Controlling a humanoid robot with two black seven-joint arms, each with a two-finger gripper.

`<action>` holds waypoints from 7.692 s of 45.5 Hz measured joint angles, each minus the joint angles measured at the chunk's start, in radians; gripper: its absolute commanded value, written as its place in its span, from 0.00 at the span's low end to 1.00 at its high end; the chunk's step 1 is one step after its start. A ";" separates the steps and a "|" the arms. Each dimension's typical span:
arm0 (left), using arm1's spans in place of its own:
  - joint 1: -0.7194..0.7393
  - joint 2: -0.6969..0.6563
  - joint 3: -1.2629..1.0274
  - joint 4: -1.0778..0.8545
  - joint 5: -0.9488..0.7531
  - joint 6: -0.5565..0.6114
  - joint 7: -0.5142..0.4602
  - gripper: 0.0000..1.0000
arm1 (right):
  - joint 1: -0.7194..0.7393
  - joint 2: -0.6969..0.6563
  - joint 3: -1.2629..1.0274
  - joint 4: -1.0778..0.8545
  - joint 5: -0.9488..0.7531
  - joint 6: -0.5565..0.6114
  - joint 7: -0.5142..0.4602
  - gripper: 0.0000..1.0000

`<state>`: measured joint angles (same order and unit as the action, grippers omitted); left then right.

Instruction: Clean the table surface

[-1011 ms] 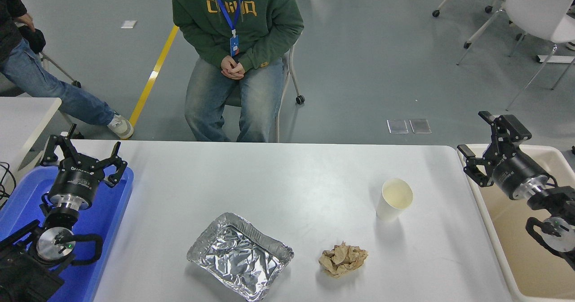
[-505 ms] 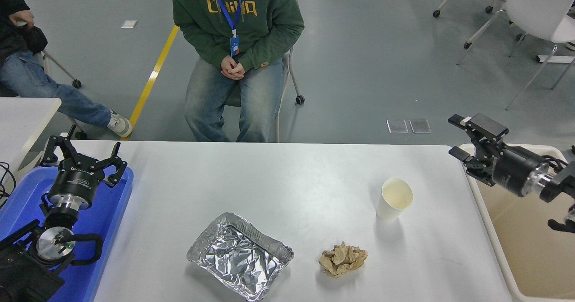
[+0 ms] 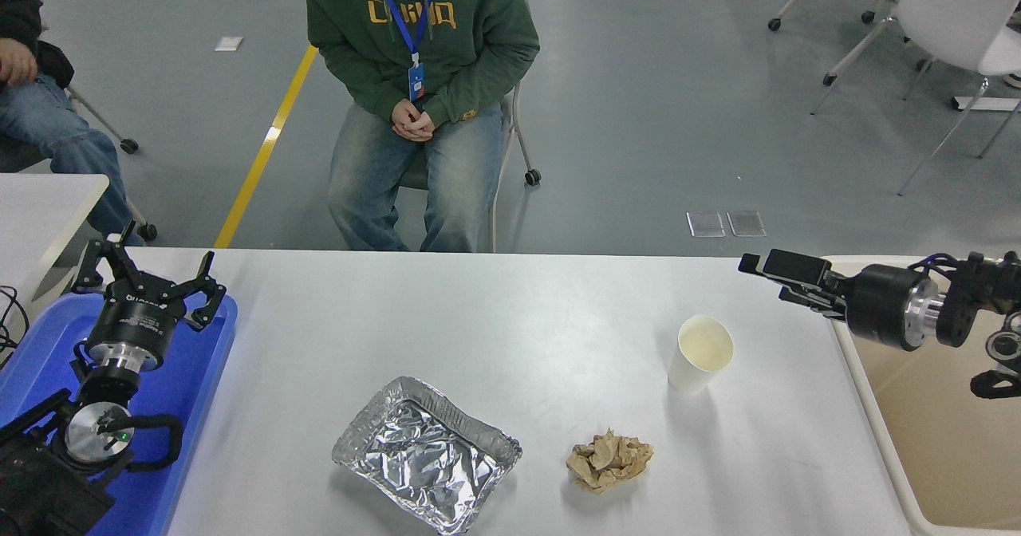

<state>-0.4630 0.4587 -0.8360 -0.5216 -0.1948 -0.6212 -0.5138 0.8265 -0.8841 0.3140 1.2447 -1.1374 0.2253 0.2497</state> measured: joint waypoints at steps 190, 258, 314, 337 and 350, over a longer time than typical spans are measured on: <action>0.000 0.000 0.000 0.000 0.000 0.000 0.000 1.00 | 0.498 -0.068 -0.543 0.067 -0.162 0.008 0.042 0.00; 0.000 0.000 0.000 0.000 0.000 0.000 0.000 1.00 | 0.306 -0.356 -0.543 -0.200 -0.132 -0.109 0.153 0.00; 0.000 0.000 0.000 0.000 0.000 0.000 0.000 1.00 | -0.112 0.307 -0.562 -1.193 0.151 -0.250 0.201 0.00; 0.000 0.000 0.000 0.000 0.000 0.000 0.000 1.00 | -0.132 0.359 -0.561 -1.271 0.195 -0.254 0.167 0.48; 0.000 0.000 0.000 0.000 0.000 0.000 0.000 1.00 | -0.137 0.367 -0.564 -1.283 0.226 -0.260 0.149 0.99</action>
<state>-0.4631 0.4587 -0.8360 -0.5215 -0.1948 -0.6213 -0.5138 0.6894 -0.5167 -0.2503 -0.0380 -0.9111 -0.0345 0.3987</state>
